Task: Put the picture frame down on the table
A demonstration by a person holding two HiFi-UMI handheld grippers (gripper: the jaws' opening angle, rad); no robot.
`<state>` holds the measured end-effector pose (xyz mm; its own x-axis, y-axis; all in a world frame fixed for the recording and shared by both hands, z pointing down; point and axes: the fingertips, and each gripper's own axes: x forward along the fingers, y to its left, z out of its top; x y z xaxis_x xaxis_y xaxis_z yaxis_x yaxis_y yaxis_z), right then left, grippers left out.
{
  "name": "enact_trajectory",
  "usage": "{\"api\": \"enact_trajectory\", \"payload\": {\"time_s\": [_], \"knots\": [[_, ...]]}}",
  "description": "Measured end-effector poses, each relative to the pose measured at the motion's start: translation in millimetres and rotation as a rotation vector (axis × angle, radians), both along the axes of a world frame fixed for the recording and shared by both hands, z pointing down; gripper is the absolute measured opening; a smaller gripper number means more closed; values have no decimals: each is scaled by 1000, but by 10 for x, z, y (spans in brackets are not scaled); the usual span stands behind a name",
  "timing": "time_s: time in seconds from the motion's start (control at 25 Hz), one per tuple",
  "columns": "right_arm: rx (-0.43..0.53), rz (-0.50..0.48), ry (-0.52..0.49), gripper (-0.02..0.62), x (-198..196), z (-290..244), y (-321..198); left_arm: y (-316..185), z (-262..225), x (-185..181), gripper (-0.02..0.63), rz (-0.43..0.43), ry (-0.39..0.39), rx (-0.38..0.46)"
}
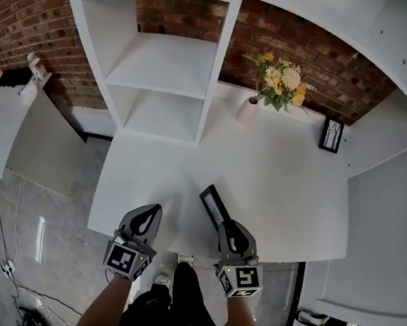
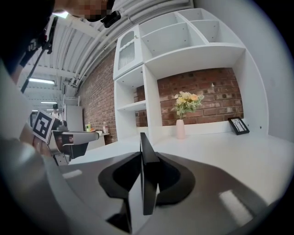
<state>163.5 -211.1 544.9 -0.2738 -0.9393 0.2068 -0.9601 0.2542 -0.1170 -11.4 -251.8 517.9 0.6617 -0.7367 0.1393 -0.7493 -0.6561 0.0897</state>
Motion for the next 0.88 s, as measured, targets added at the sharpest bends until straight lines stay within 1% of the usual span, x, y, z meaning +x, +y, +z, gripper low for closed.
{"api": "enact_trajectory", "payload": {"time_s": [0.2, 0.32, 0.6, 0.72, 0.88], "knots": [[-38, 60, -30, 83, 223, 69, -71, -13, -23, 65, -6, 2, 0, 3], [-76, 68, -31, 89, 273, 131, -115, -27, -38, 73, -6, -6, 0, 8], [-124, 44, -56, 98, 169, 185, -303, -85, -66, 46, -6, -39, -2, 2], [-147, 48, -61, 103, 121, 219, -397, -104, -65, 19, -6, -55, -2, 2], [-193, 51, -104, 109, 63, 279, -501, -142, -75, -11, -6, -71, -3, 3]]}}
